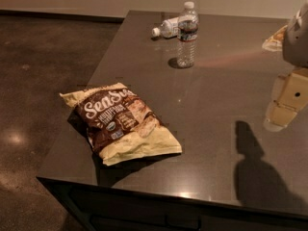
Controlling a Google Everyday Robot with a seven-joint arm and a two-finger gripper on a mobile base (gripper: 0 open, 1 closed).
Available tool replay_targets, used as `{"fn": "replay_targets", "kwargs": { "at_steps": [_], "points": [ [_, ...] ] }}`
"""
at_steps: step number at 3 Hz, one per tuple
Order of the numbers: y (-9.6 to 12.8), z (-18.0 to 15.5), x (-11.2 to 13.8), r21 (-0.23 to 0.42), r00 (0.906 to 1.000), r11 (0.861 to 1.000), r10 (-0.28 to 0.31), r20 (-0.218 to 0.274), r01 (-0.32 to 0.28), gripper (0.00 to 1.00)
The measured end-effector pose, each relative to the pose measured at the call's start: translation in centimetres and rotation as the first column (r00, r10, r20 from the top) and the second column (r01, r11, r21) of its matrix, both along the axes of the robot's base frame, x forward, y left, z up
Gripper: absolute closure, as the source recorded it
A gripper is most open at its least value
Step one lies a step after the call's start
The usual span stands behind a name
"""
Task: Move water bottle near brown chip bag
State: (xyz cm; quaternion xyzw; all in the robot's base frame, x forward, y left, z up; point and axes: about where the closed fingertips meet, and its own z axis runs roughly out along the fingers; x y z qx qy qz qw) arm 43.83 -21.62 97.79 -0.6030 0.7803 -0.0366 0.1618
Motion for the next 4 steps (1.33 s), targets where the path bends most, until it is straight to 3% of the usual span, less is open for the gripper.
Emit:
{"fn": "replay_targets", "kwargs": {
  "at_steps": [2,3,4],
  "points": [
    [0.2,0.1,0.5,0.016,0.9999,1.0,0.0,0.013,0.0,0.0],
    [0.7,-0.3,3.9,0.02,0.9982,0.999,-0.045,0.04,0.044,0.0],
    [0.6,-0.5,7.5,0.07,0.9888,0.989,-0.134,0.066,0.129,0.0]
  ]
}}
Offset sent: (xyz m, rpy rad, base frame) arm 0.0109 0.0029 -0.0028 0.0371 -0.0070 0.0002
